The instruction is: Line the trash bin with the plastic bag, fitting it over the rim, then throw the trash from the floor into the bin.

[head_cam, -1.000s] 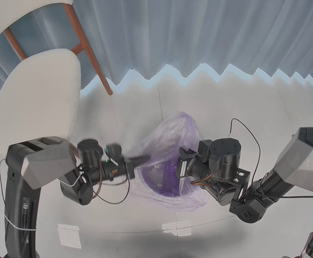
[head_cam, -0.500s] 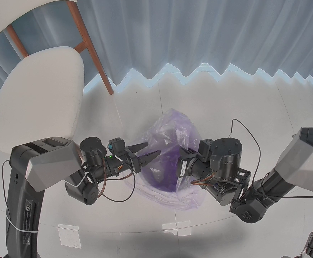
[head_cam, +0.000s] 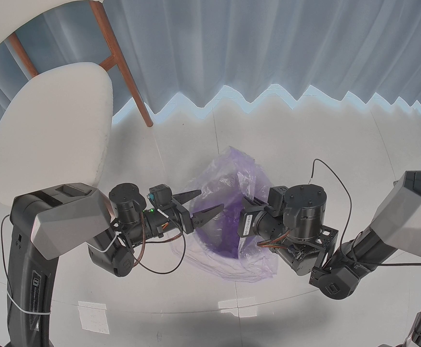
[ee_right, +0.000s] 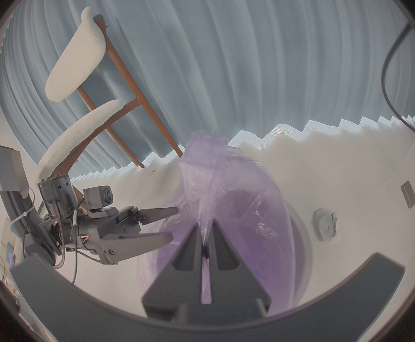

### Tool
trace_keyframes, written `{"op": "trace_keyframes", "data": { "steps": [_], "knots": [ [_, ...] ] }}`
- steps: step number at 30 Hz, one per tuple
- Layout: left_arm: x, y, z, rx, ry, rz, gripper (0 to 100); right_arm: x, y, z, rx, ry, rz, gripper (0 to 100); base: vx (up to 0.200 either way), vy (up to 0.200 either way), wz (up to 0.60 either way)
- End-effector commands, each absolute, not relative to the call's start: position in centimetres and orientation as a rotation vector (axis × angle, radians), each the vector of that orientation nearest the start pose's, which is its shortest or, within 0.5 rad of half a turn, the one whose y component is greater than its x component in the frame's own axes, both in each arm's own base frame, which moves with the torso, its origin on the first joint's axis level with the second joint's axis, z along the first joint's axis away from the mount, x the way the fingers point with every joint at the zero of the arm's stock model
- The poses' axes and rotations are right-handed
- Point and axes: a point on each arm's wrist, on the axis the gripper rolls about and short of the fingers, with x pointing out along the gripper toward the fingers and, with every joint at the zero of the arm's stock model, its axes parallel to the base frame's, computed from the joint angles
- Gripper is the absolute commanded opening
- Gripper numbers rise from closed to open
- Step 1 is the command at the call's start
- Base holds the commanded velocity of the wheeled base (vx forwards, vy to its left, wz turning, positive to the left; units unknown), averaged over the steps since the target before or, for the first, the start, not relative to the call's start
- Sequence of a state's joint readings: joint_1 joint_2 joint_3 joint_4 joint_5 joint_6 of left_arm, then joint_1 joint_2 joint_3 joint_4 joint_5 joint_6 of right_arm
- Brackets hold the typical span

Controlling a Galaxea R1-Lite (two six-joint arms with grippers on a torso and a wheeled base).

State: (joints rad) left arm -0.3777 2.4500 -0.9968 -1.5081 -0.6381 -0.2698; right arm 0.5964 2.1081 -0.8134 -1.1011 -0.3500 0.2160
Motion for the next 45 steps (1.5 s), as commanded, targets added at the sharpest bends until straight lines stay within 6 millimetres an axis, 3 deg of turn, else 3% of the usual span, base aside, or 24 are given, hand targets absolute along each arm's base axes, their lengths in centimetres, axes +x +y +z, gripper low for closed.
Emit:
{"op": "trace_keyframes", "data": {
  "steps": [1, 15, 32, 39, 45],
  "knots": [
    [38.5, -17.1, 4.1, -0.235, 0.066, -1.027, 100, 31.3, 20.3, 9.0, 0.126, 0.198, 0.226, 0, 0.0, 0.0, 0.0],
    [36.8, -18.1, 6.4, -0.216, 0.029, -1.049, 100, 31.3, 20.3, 9.0, 0.125, 0.198, 0.226, 0, 0.0, 0.0, 0.0],
    [36.6, -18.2, 7.1, -0.215, 0.008, -1.047, 100, 31.2, 20.3, 9.5, 0.125, 0.176, 0.23, 0, 0.0, 0.0, 0.0],
    [36.3, -18.8, 8.5, -0.218, -0.034, -1.019, 100, 31.2, 20.3, 9.6, 0.126, 0.171, 0.23, 0, 0.0, 0.0, 0.0],
    [36.9, -18.7, 9.1, -0.216, -0.071, -1.0, 100, 30.6, 19.9, 11.0, 0.142, 0.145, 0.246, 0, 0.0, 0.0, 0.0]
  ]
}}
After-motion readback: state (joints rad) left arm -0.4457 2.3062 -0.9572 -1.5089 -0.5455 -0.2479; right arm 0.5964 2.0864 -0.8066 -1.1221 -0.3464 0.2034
